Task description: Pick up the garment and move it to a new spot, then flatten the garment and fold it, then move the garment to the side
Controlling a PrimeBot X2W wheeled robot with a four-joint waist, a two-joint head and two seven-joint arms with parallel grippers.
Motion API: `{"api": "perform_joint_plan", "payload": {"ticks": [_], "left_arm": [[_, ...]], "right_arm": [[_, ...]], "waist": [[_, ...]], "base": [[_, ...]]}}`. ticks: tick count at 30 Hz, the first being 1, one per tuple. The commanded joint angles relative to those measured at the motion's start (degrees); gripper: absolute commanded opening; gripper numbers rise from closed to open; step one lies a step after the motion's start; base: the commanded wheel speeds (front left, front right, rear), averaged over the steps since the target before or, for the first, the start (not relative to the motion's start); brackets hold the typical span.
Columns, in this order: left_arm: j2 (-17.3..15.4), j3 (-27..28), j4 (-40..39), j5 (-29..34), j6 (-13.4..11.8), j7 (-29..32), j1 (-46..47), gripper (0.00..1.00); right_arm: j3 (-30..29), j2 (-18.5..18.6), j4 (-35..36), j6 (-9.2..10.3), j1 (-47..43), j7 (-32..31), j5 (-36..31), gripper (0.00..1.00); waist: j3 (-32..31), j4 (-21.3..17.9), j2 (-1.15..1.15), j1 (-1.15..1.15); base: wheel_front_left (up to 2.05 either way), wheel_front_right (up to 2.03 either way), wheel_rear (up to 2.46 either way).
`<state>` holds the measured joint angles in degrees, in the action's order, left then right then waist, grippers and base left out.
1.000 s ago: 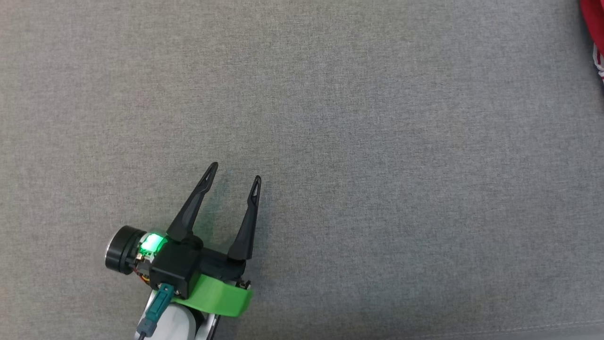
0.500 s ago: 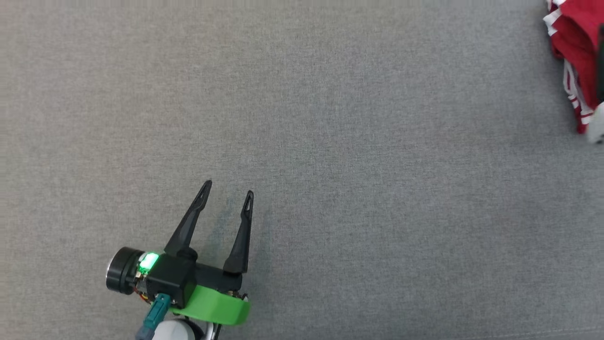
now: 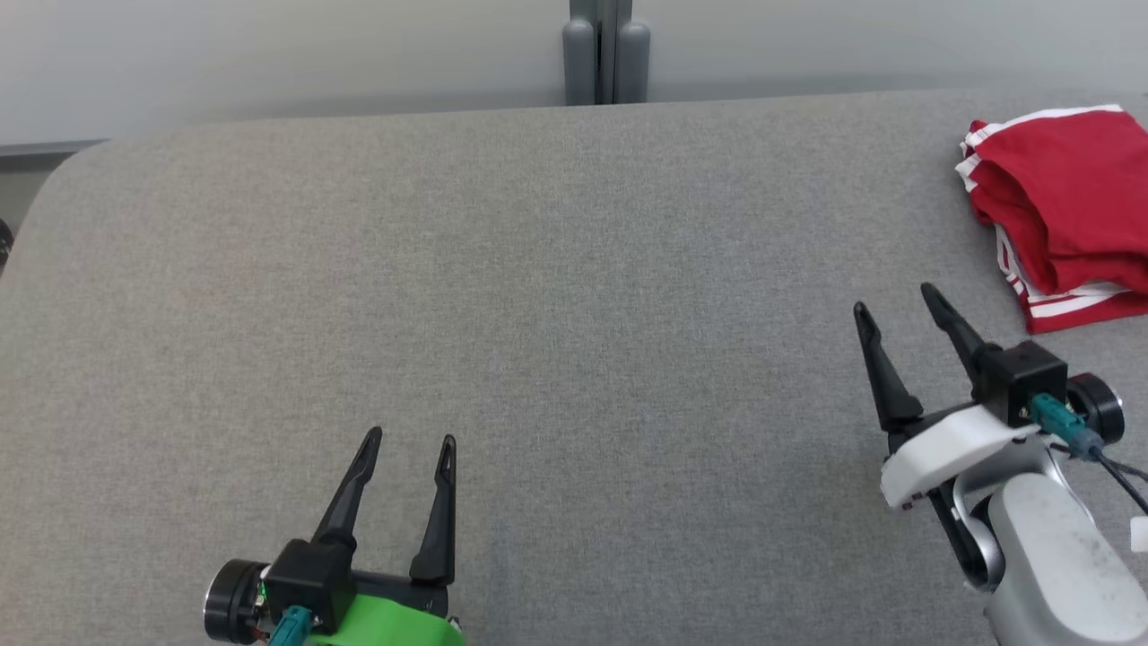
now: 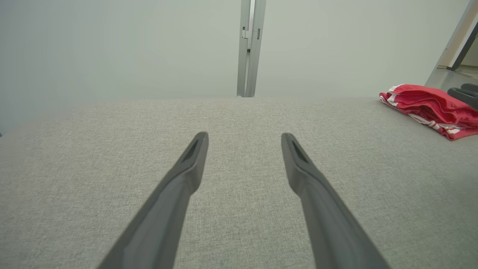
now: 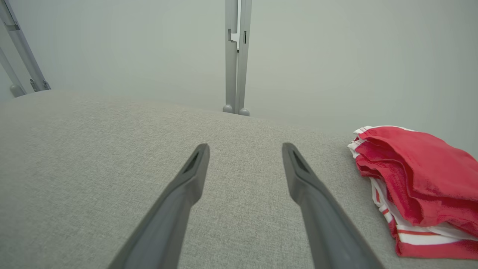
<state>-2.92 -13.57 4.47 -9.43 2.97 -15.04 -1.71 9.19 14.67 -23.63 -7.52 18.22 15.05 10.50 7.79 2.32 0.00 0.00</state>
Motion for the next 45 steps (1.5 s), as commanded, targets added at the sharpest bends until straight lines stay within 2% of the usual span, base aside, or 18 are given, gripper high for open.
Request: {"api": "perform_joint_plan", "payload": {"ticks": [1,10,21,32,43,44,45], "left_arm": [[-0.01,0.16,0.26,-0.05,-0.48,-0.17,-1.26,1.0],[-0.01,0.79,-0.44,-1.26,-1.04,-0.18,-5.5,1.0],[-0.03,3.15,-4.24,-0.28,-1.82,-0.17,-11.89,1.0],[-0.03,3.48,-5.11,0.72,-1.2,-0.17,-14.51,1.0],[-0.03,3.49,-4.95,1.47,-1.17,-0.17,-14.36,1.0],[-0.03,3.51,-4.91,1.66,-1.35,-0.17,-14.32,0.0],[0.05,3.36,-4.65,1.22,-1.13,0.02,-14.12,0.0]], "right_arm": [[-0.56,-0.79,1.81,0.07,-2.85,0.14,-0.3,1.0],[-3.49,-5.66,13.27,0.07,-16.56,0.14,-1.94,1.0],[-4.32,-8.66,17.99,0.07,-27.67,0.14,-1.51,1.0],[-5.52,-9.7,19.82,0.07,-32.09,0.14,-1.33,1.0],[-5.55,-10.1,19.75,0.07,-31.83,0.14,-1.52,1.0],[-5.34,-10.12,19.71,0.07,-31.83,0.14,-1.35,0.0],[-5.42,-10.15,19.39,0.0,-31.67,0.0,-1.3,0.0]], "waist": [[-4.23,0.99,0.0,0.0],[-8.55,0.45,0.0,0.0],[-13.37,0.58,0.0,0.0],[-15.42,0.47,0.0,0.0],[-15.15,0.63,0.0,0.0],[-15.1,0.68,0.0,0.0],[-15.13,0.64,0.0,0.0]], "base": [[0.0,0.0,0.0],[0.0,0.0,0.0],[0.0,0.0,0.0],[0.0,0.0,0.0],[0.0,0.0,0.0],[0.0,0.0,0.0],[0.0,0.0,0.0]]}}
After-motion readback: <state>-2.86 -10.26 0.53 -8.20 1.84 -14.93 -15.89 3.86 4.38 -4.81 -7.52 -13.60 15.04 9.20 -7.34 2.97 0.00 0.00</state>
